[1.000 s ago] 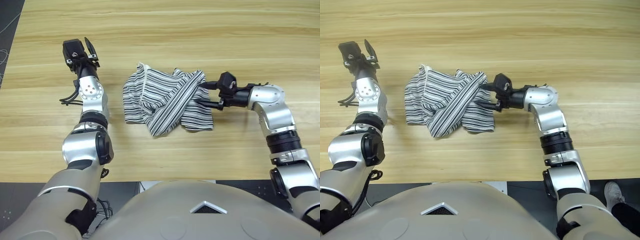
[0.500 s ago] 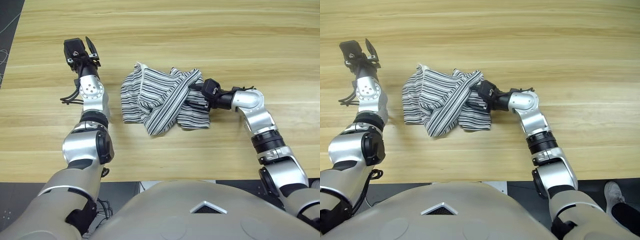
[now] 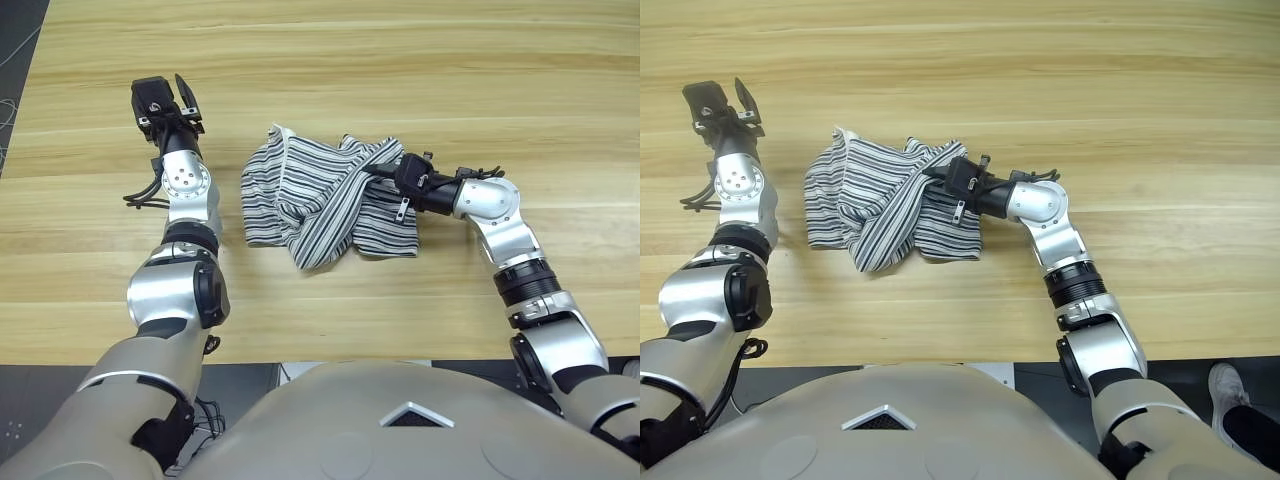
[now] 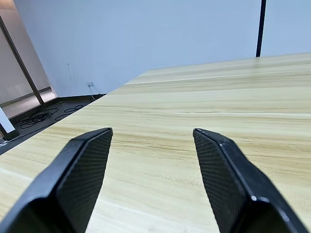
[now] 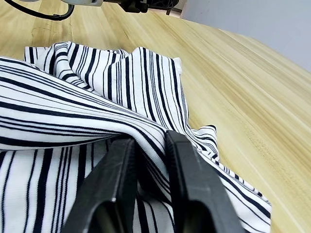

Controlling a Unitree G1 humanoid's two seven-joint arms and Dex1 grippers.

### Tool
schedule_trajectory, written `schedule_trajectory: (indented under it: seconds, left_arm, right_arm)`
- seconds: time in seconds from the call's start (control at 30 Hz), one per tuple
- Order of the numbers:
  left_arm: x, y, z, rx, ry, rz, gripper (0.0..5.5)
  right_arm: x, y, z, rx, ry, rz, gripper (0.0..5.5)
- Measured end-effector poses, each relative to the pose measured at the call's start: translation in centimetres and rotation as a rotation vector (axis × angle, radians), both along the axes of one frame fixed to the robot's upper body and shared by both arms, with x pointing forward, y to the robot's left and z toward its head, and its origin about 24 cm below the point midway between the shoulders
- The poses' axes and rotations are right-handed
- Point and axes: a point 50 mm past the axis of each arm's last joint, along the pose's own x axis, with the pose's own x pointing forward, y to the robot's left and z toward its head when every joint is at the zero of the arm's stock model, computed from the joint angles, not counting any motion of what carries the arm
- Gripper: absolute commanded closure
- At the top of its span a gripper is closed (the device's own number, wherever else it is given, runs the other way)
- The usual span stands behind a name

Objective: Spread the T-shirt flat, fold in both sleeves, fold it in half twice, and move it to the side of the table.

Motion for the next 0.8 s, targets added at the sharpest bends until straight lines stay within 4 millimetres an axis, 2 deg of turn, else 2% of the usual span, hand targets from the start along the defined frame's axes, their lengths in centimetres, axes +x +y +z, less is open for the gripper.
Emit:
schedule_trajectory:
  seconds: [0.07,0.2,0.3,0.37,0.47,0.6,0.7,0.8]
  left_arm:
    - [0.0,-0.1,0.0,-0.002,0.001,-0.003,2.39]
    - [0.0,-0.3,-0.1,-0.006,0.004,-0.006,2.39]
    - [0.1,-0.3,-0.1,-0.006,0.006,-0.006,2.39]
    - [0.1,-0.3,-0.1,-0.007,0.006,-0.006,2.39]
    - [0.2,-0.6,-0.1,-0.012,0.005,-0.011,2.39]
    - [0.4,-0.7,0.0,-0.014,0.004,-0.012,2.39]
    - [0.4,-0.7,0.1,-0.015,0.0,-0.016,2.39]
    - [0.6,-1.3,0.7,-0.02,-0.05,-0.098,2.39]
  right_arm:
    - [0.0,0.1,0.0,0.002,0.0,0.0,5.37]
    - [0.0,0.3,0.1,0.024,-0.001,-0.007,5.37]
    - [0.8,0.4,1.1,0.09,-0.028,-0.067,5.37]
    - [2.1,0.2,2.7,0.155,-0.077,-0.123,5.37]
    - [4.5,-0.3,6.8,0.274,-0.184,-0.2,5.37]
    - [6.4,-2.4,10.4,0.362,-0.261,-0.302,5.37]
    - [6.9,-4.3,12.8,0.408,-0.312,-0.353,5.37]
    - [6.7,-4.6,13.9,0.443,-0.324,-0.352,5.37]
